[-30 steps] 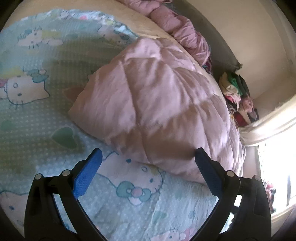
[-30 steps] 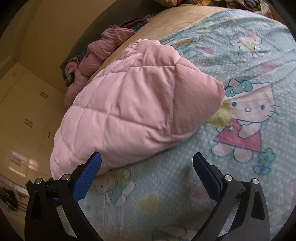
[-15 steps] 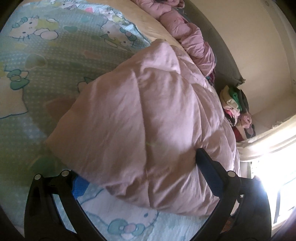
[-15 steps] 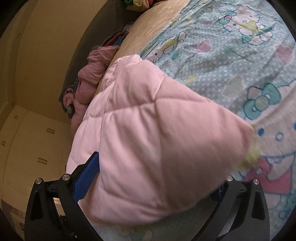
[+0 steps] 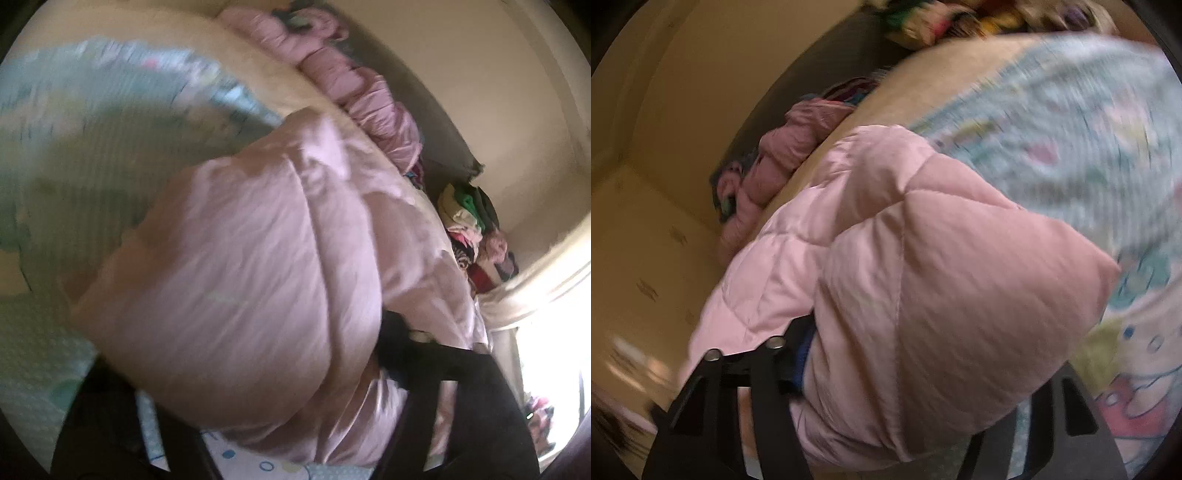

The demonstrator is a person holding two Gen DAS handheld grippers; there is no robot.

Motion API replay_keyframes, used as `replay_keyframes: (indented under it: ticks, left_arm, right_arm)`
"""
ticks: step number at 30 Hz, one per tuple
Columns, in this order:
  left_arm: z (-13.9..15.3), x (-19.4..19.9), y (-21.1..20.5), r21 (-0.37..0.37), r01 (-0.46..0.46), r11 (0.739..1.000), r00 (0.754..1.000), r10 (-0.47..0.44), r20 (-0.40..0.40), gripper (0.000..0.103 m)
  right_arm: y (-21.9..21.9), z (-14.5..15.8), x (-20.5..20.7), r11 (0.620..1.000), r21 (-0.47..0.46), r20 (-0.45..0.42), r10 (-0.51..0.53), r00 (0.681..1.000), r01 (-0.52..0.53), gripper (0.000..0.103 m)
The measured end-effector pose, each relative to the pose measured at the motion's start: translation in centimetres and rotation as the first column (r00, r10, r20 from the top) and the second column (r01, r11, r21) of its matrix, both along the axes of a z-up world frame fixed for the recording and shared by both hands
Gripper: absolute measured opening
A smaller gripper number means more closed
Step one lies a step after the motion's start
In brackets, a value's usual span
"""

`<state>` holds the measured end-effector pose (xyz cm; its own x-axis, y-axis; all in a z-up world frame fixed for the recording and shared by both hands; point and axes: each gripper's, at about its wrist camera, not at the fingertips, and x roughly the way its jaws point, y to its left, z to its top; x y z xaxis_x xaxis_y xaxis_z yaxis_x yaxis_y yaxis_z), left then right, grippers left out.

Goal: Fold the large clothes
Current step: 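Lift the jacket bundle with both grippers and turn it over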

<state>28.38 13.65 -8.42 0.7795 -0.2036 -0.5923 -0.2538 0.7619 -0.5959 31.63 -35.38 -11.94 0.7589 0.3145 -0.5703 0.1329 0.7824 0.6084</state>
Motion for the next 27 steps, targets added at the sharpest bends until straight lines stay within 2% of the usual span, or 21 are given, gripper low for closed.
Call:
replay_keyframes:
  ticks: [2, 3, 5, 9, 14, 20, 27]
  left_arm:
    - [1.5, -0.1, -0.9, 0.084, 0.023, 0.996, 1.0, -0.024, 0.014, 0.044]
    - [1.7, 0.0, -1.0, 0.098, 0.027, 0.995, 0.999, -0.028, 0.016, 0.041]
    - [2.5, -0.3, -1.3, 0.134, 0.036, 0.99, 0.999, -0.04, 0.026, 0.038]
    - [4.0, -0.8, -1.9, 0.21, 0.048, 0.976, 0.997, -0.06, 0.05, 0.034]
    - [6.5, -1.9, -2.7, 0.293, 0.046, 0.955, 0.992, -0.078, 0.099, 0.032]
    - [8.0, -4.4, -3.3, 0.347, 0.052, 0.937, 0.985, -0.105, 0.134, 0.031]
    - [9.4, -7.6, -3.6, 0.373, 0.045, 0.927, 0.981, -0.112, 0.161, 0.031]
  right_arm:
    - [1.2, 1.3, 0.0, 0.993, -0.12, 0.02, 0.025, 0.999, -0.022, 0.042]
    - [2.0, 2.0, -0.2, 0.98, -0.193, 0.036, 0.044, 0.998, -0.036, 0.041]
    - [3.1, 3.0, -0.3, 0.96, -0.277, 0.053, 0.065, 0.996, -0.048, 0.037]
    - [5.2, 5.1, -1.2, 0.907, -0.416, 0.12, 0.122, 0.985, -0.062, 0.033]
    - [7.9, 7.8, -3.7, 0.824, -0.563, 0.208, 0.218, 0.954, -0.066, 0.03]
    - [9.4, 9.8, -7.1, 0.775, -0.629, 0.27, 0.296, 0.916, -0.065, 0.029]
    - [9.7, 10.8, -11.1, 0.758, -0.648, 0.293, 0.34, 0.894, -0.076, 0.029]
